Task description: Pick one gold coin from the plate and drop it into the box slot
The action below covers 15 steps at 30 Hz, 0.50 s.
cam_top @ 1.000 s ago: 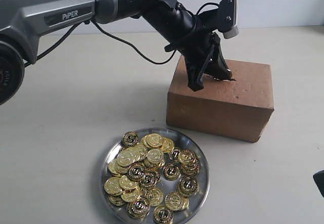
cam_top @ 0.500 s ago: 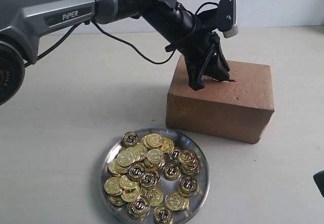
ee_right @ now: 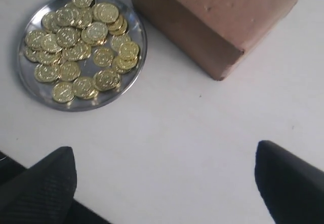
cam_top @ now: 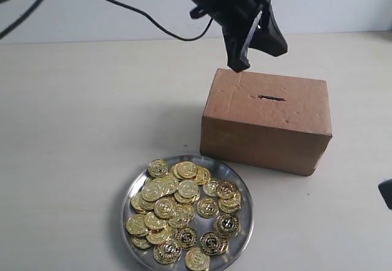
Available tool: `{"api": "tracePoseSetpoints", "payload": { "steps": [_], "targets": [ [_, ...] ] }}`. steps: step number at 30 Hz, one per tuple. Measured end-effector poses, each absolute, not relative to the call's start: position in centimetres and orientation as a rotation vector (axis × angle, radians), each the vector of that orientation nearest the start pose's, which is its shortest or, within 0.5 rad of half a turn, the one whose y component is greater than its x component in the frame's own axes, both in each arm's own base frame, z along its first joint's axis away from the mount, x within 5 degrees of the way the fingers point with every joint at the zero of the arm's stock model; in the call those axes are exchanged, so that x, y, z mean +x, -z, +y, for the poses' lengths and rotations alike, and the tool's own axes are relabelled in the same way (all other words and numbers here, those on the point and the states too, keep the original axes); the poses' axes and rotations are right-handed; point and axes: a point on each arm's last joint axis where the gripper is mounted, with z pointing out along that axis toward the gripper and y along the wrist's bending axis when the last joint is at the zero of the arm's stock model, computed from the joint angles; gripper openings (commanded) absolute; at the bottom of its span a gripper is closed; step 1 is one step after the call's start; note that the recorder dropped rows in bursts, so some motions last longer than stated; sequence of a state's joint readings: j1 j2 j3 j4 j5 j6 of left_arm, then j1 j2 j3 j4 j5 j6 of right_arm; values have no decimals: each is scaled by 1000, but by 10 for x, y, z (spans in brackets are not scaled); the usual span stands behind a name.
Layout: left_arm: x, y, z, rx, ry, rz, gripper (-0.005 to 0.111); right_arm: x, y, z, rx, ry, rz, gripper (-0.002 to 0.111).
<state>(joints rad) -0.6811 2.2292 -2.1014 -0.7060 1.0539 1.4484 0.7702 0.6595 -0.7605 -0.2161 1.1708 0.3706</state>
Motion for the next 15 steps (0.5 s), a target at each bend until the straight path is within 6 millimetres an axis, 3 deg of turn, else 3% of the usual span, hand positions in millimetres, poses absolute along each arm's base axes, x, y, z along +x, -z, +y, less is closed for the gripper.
{"api": "tracePoseSetpoints", "payload": {
  "steps": [4, 8, 15],
  "targets": [
    [331, -307, -342, 1980, 687, 1428, 0, 86, -327, 54, -532, -168, 2362, 90],
    [307, -330, -333, 1936, 748, 1526, 0, 91, -333, 57, -535, -190, 2274, 90],
    [236, -349, -314, 2012, 818, 1542, 0, 97, -334, 61, -552, -206, 2162, 90]
  ]
}}
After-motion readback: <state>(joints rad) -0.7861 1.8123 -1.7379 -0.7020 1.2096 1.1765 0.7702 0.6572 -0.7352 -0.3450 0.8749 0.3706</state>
